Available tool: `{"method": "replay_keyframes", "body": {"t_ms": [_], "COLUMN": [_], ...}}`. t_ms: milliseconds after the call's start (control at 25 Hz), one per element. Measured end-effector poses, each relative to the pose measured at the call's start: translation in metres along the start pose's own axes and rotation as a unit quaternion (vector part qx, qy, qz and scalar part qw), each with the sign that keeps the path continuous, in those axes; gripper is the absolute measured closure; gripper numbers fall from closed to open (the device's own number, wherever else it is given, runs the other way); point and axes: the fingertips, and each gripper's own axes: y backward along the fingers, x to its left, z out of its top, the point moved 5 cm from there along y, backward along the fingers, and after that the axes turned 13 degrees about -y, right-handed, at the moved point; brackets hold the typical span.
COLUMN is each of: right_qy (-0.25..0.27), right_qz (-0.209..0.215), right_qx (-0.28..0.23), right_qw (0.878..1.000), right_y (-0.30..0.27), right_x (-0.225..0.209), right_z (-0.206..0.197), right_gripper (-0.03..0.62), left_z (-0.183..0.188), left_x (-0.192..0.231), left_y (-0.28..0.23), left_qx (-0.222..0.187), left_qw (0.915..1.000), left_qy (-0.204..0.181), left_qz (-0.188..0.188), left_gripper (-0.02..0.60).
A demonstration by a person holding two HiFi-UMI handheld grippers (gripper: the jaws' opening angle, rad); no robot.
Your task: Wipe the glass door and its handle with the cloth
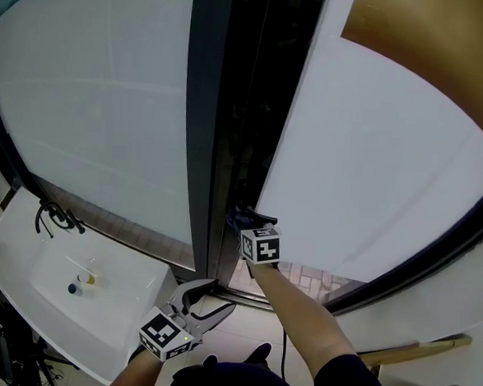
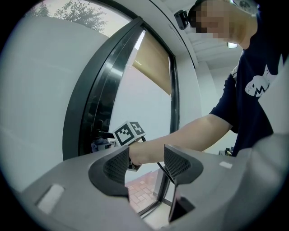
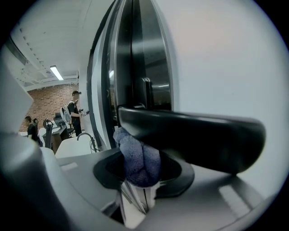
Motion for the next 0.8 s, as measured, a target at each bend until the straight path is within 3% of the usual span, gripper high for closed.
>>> {"method": "replay_keyframes", "body": {"t_ms": [400, 560, 680, 800], "right_qy": [0.073, -0.004, -0.084, -0.128], "right_qz": [-0.052, -0.045, 0.003, 0.043], "right_qx": [0.055, 0.044, 0.002, -0.021], "right_qw": [0.994, 0.998, 0.996, 0.991], "right_y": [0.005, 0.015, 0.024, 0.019], "right_x": [-0.028, -0.040, -0.032, -0.015], "right_z": [-0.023, -0.031, -0.023, -0.011], "right_gripper": [0.448, 0.448, 0.448, 0.448], "left_z": [0.003, 0.003, 0.001, 0.000], "left_x": [-0.003, -0.003, -0.003, -0.003], "left_y": [0.002, 0.005, 0.008, 0.007], "left_qx": [0.004, 0.001, 0.001, 0.000], "left_qw": [1.0000, 1.0000, 1.0000, 1.0000], "left_qy": [-0.002, -0.002, -0.001, -0.001], "left_qz": [-0.002, -0.001, -0.001, -0.002], "left_gripper": [0.344, 0.344, 0.344, 0.344]}}
